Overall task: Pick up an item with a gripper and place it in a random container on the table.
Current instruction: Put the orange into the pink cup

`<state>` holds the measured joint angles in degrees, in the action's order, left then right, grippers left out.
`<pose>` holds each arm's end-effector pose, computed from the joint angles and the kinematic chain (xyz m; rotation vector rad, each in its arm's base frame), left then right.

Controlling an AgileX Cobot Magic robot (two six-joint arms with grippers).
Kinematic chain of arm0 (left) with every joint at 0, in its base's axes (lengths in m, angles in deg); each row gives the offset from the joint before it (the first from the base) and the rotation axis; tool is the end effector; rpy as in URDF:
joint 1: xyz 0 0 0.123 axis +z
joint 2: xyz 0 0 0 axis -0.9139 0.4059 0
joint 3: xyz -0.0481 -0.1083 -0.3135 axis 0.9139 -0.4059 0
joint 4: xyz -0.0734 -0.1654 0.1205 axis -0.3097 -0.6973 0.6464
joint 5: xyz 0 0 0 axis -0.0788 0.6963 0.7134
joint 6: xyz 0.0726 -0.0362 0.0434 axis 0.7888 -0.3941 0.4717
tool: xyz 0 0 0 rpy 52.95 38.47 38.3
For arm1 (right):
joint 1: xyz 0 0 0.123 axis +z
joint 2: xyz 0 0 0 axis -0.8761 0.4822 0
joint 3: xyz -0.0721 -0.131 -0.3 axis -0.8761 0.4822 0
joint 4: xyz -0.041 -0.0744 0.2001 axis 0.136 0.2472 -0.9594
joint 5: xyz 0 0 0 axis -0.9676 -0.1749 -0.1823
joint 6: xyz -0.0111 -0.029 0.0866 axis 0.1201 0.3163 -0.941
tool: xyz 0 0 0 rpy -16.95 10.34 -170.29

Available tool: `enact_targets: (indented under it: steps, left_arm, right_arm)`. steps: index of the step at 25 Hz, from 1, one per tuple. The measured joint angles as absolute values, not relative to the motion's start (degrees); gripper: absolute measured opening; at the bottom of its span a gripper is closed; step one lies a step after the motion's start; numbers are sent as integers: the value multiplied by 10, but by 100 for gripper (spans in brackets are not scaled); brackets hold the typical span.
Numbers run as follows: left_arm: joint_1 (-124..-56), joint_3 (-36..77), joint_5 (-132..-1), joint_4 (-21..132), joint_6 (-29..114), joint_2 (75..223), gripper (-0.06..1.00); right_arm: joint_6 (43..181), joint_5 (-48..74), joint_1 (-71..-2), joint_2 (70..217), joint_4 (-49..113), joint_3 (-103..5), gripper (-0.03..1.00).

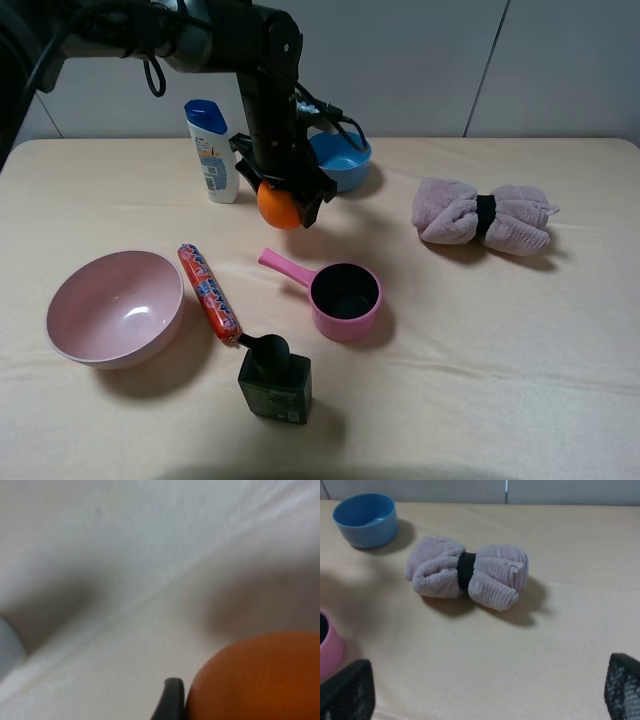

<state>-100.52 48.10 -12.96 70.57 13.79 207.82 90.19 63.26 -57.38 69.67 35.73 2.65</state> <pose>0.3989 -0.2716 0.2049 0.9994 2.7476 -0.0522 -0.0854 0.0006 0.2619 -0.0820 2.0052 0.1277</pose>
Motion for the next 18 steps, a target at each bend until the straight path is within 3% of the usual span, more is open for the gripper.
enact_targets:
  steps: [9,18]
  left_arm:
    - [-1005,588,-29,702,138,2078,73]
    - [-1005,626,-28,680,138,2076,73]
  right_arm:
    - [902,633,-574,697,357,27,69]
    - [902,633,-574,697,357,27,69]
